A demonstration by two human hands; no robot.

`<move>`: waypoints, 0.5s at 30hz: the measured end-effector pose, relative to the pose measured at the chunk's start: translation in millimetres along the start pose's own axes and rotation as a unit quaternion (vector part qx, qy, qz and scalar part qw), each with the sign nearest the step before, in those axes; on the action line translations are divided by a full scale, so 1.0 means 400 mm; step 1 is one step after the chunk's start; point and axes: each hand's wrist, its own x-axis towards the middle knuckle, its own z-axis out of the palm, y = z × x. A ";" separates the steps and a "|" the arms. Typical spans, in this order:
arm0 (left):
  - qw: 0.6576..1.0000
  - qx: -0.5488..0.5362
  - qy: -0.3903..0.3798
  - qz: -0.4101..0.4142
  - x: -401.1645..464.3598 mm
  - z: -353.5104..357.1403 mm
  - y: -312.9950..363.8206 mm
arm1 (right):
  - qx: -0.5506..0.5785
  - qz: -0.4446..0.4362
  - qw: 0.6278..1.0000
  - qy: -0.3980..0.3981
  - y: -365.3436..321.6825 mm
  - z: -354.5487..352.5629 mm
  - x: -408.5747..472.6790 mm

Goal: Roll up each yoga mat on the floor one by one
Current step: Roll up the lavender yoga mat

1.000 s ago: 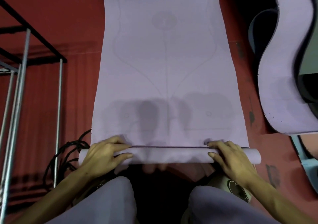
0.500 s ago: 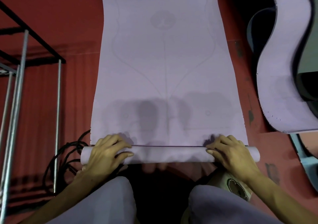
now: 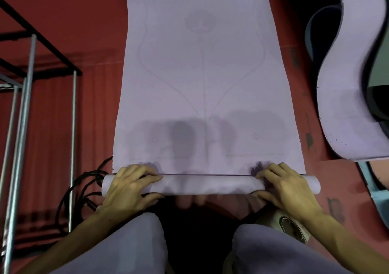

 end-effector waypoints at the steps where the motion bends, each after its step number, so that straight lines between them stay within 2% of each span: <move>1: 1.000 0.001 0.003 0.000 0.006 -0.003 0.001 | -0.004 0.003 1.000 0.005 0.005 0.004 0.006; 7: 0.997 -0.013 -0.042 -0.068 0.059 -0.034 0.001 | -0.022 0.034 0.999 -0.001 0.024 0.008 0.046; 9: 0.994 -0.026 -0.059 -0.088 0.074 -0.047 0.000 | -0.022 0.037 0.999 -0.026 0.024 -0.001 0.063; 12: 0.991 -0.032 -0.089 -0.090 0.098 -0.060 -0.006 | -0.018 0.040 0.996 -0.074 0.021 -0.017 0.089; 15: 0.991 -0.050 -0.091 -0.088 0.102 -0.057 -0.005 | 0.000 0.046 0.998 -0.053 0.011 -0.023 0.094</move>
